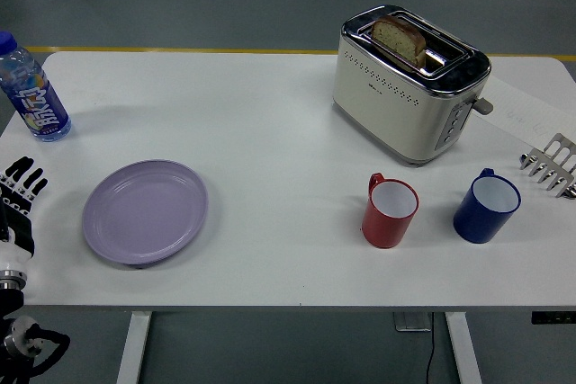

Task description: Push plate across desktop

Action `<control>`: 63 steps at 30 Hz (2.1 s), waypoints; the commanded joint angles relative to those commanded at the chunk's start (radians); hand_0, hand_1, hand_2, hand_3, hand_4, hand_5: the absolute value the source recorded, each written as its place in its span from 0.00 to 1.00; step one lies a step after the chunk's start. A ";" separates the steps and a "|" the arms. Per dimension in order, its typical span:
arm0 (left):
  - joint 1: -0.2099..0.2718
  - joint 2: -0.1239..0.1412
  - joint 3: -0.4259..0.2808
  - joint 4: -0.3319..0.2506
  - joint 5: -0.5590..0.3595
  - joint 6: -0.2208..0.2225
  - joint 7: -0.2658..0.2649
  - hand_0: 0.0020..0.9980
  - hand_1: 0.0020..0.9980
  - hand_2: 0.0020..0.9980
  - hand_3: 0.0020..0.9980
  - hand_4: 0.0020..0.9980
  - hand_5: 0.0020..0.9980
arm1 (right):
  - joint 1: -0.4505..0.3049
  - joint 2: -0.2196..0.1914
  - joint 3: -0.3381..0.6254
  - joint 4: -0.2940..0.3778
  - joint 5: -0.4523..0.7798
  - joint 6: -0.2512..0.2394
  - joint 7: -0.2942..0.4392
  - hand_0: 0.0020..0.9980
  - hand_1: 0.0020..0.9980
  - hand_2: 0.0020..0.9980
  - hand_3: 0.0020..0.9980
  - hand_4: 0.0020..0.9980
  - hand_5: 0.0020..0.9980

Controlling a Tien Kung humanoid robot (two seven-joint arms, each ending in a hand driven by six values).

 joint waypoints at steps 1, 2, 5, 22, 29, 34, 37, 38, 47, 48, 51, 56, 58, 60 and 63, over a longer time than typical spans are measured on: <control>0.000 -0.001 0.003 0.001 -0.002 0.002 -0.002 0.77 0.81 0.82 0.70 0.54 1.00 | 0.000 0.000 0.000 0.000 0.000 0.000 0.000 0.56 0.55 0.68 0.59 0.30 0.30; 0.000 -0.004 0.011 0.003 -0.005 0.005 -0.007 0.77 0.81 0.82 0.70 0.54 1.00 | 0.000 0.000 -0.001 0.000 0.000 0.000 -0.001 0.56 0.55 0.68 0.59 0.30 0.30; 0.000 -0.014 0.033 0.007 -0.011 0.011 -0.017 0.77 0.81 0.82 0.70 0.54 1.00 | 0.000 0.000 -0.002 0.001 0.002 0.000 -0.002 0.56 0.55 0.68 0.59 0.30 0.30; -0.013 -0.033 0.093 0.019 -0.013 0.001 -0.014 0.80 0.83 0.85 0.75 0.52 1.00 | 0.003 0.001 0.004 0.001 -0.012 0.003 -0.003 0.56 0.55 0.68 0.59 0.30 0.30; -0.016 -0.040 0.112 0.022 -0.018 0.003 -0.017 0.80 0.83 0.85 0.75 0.51 1.00 | 0.003 0.001 0.004 0.001 -0.012 0.004 -0.004 0.56 0.55 0.68 0.59 0.30 0.30; -0.024 -0.048 0.130 0.023 -0.020 0.004 -0.020 0.81 0.84 0.85 0.75 0.50 1.00 | 0.003 0.000 0.005 0.001 -0.015 0.005 -0.003 0.56 0.55 0.68 0.59 0.30 0.30; -0.027 -0.051 0.141 0.024 -0.022 0.006 -0.022 0.81 0.84 0.85 0.75 0.50 1.00 | 0.003 0.000 0.005 0.001 -0.015 0.005 -0.003 0.56 0.55 0.68 0.59 0.30 0.30; -0.027 -0.052 0.143 0.024 -0.023 0.007 -0.022 0.81 0.84 0.85 0.75 0.50 1.00 | 0.003 0.000 0.004 0.001 -0.014 0.005 -0.003 0.56 0.55 0.68 0.59 0.30 0.30; -0.032 -0.070 0.170 0.023 -0.040 0.018 -0.036 0.81 0.84 0.85 0.75 0.50 1.00 | 0.001 0.000 0.007 0.001 -0.019 0.005 -0.004 0.56 0.55 0.68 0.59 0.30 0.30; -0.032 -0.072 0.175 0.023 -0.044 0.019 -0.039 0.81 0.84 0.85 0.75 0.50 1.00 | 0.000 0.000 0.008 0.002 -0.021 0.006 -0.004 0.56 0.55 0.68 0.59 0.30 0.30; -0.033 -0.079 0.186 0.025 -0.058 0.021 -0.044 0.81 0.84 0.86 0.73 0.50 1.00 | -0.001 0.000 0.009 0.002 -0.022 0.006 -0.005 0.56 0.55 0.68 0.59 0.30 0.30; -0.033 -0.080 0.210 0.025 -0.071 0.020 -0.046 0.81 0.83 0.86 0.73 0.49 1.00 | -0.003 0.000 0.010 0.002 -0.024 0.007 -0.005 0.56 0.55 0.68 0.59 0.30 0.30; -0.034 -0.080 0.219 0.023 -0.074 0.019 -0.047 0.81 0.83 0.86 0.73 0.49 1.00 | -0.004 0.000 0.011 0.002 -0.026 0.007 -0.005 0.56 0.55 0.68 0.59 0.30 0.30; -0.037 -0.080 0.233 0.021 -0.080 0.019 -0.047 0.81 0.83 0.86 0.73 0.49 1.00 | -0.004 0.000 0.011 0.002 -0.027 0.007 -0.005 0.56 0.55 0.68 0.59 0.30 0.30; -0.038 -0.080 0.248 0.015 -0.089 0.020 -0.050 0.81 0.83 0.86 0.73 0.49 1.00 | -0.003 0.000 0.011 0.002 -0.028 0.007 -0.004 0.56 0.55 0.68 0.59 0.30 0.30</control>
